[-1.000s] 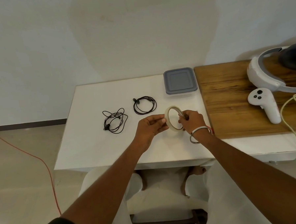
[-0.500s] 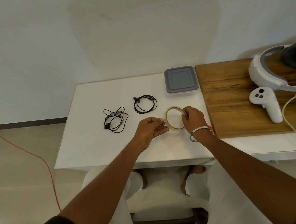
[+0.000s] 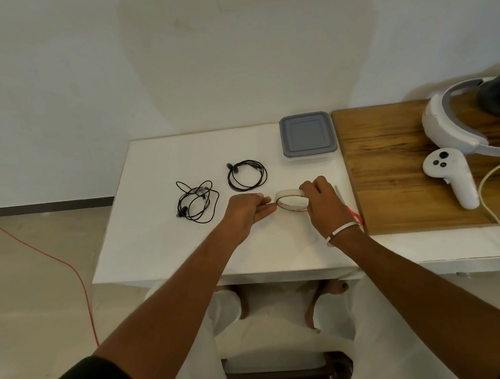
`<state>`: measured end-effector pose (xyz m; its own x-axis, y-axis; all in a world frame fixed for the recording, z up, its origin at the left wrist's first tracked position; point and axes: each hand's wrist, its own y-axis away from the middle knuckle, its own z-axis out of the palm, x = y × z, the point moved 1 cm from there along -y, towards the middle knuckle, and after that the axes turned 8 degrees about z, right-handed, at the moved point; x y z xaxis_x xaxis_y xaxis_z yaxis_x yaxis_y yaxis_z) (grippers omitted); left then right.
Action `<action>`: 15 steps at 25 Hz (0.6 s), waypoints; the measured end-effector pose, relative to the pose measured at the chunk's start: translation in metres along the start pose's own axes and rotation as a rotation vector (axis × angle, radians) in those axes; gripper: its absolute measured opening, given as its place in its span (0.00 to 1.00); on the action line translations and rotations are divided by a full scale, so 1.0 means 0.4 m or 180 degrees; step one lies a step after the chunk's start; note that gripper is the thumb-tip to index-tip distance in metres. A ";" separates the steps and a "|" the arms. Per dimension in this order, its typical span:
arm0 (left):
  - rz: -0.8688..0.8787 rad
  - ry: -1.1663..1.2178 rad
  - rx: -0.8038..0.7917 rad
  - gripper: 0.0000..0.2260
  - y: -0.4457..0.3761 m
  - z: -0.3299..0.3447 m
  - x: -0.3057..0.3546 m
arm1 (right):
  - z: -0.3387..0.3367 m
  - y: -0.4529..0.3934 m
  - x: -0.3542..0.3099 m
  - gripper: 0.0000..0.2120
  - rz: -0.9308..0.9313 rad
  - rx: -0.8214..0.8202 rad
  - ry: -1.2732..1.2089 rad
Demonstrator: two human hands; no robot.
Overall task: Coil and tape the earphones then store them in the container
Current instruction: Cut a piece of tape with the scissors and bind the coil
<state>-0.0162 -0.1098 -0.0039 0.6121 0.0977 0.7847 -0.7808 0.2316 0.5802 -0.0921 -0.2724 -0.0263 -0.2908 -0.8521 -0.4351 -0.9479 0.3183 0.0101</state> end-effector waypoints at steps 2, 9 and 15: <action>0.0014 0.0055 -0.0063 0.05 0.005 0.004 0.005 | 0.001 0.004 -0.005 0.17 -0.0061 -0.0006 0.0045; 0.0178 -0.0070 0.0102 0.07 -0.002 0.003 0.005 | 0.011 0.018 -0.021 0.19 -0.0348 -0.0106 0.0437; 0.0670 -0.0135 0.0307 0.05 0.002 0.000 -0.005 | 0.012 0.021 -0.057 0.19 -0.0280 -0.0358 0.0382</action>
<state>-0.0182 -0.1097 -0.0050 0.4302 0.0929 0.8979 -0.9003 0.1166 0.4193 -0.0930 -0.2484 -0.0207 -0.2132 -0.9202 -0.3282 -0.9770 0.1977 0.0803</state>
